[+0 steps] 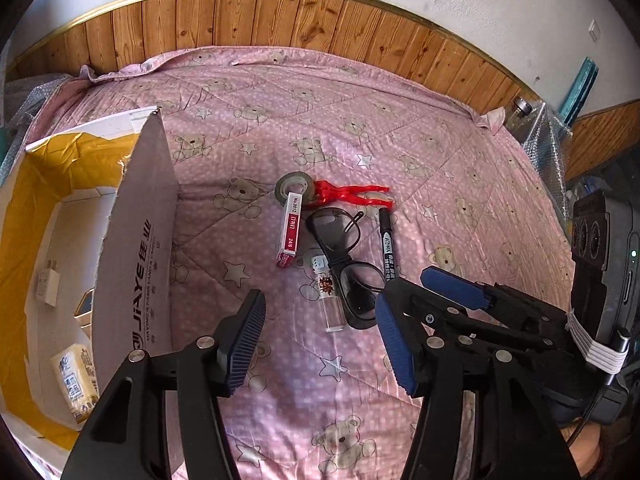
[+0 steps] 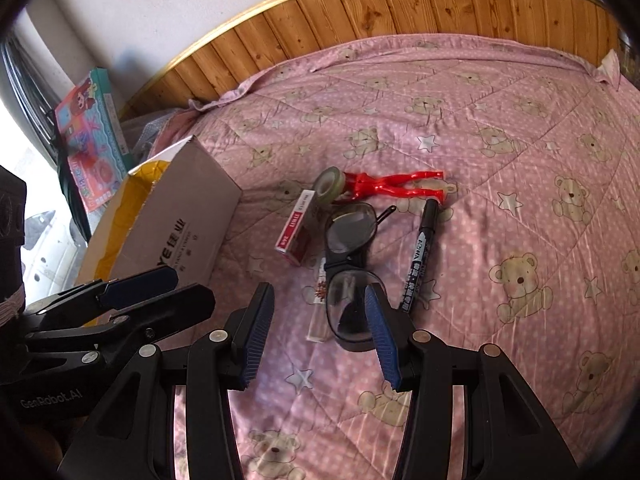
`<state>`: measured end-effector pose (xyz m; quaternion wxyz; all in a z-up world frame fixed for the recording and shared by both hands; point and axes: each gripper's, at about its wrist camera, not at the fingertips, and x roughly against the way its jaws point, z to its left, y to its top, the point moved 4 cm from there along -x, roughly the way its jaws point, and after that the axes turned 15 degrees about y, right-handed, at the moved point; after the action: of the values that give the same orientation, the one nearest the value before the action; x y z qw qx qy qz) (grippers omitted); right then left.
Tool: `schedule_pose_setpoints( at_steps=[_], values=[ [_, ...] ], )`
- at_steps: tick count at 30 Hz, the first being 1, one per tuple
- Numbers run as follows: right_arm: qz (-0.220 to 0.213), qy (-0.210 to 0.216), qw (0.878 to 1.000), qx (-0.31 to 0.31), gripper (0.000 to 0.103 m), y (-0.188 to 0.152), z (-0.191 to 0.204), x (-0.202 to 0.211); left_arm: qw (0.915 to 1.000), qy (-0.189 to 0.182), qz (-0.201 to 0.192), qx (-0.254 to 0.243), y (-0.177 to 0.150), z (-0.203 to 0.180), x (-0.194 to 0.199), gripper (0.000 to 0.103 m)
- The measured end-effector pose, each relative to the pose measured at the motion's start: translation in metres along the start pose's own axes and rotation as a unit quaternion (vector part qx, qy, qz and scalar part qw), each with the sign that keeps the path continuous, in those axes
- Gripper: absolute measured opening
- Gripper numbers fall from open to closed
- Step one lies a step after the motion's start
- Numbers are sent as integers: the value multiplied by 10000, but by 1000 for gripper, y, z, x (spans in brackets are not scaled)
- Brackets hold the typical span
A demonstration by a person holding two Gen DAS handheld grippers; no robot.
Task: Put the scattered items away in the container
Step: 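Move both tools back toward the staple box and glasses on the bedspread, then grasp the red-and-white staple box with the left tool while the right grasps the glasses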
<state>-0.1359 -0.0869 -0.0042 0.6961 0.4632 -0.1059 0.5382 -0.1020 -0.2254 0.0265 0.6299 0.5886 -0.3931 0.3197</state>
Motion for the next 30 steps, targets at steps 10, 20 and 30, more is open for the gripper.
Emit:
schedule_pose_setpoints(
  at_steps=[10, 20, 30],
  values=[
    [766, -170, 9959, 458, 51, 16, -20, -61, 9994, 67, 200, 271, 25, 16, -33, 59],
    [892, -445, 9949, 127, 44, 19, -66, -72, 9987, -66, 488, 108, 39, -4, -72, 59],
    [841, -375, 9957, 50, 44, 26, -82, -70, 9962, 221, 806, 238, 39, -8, -137, 56]
  ],
)
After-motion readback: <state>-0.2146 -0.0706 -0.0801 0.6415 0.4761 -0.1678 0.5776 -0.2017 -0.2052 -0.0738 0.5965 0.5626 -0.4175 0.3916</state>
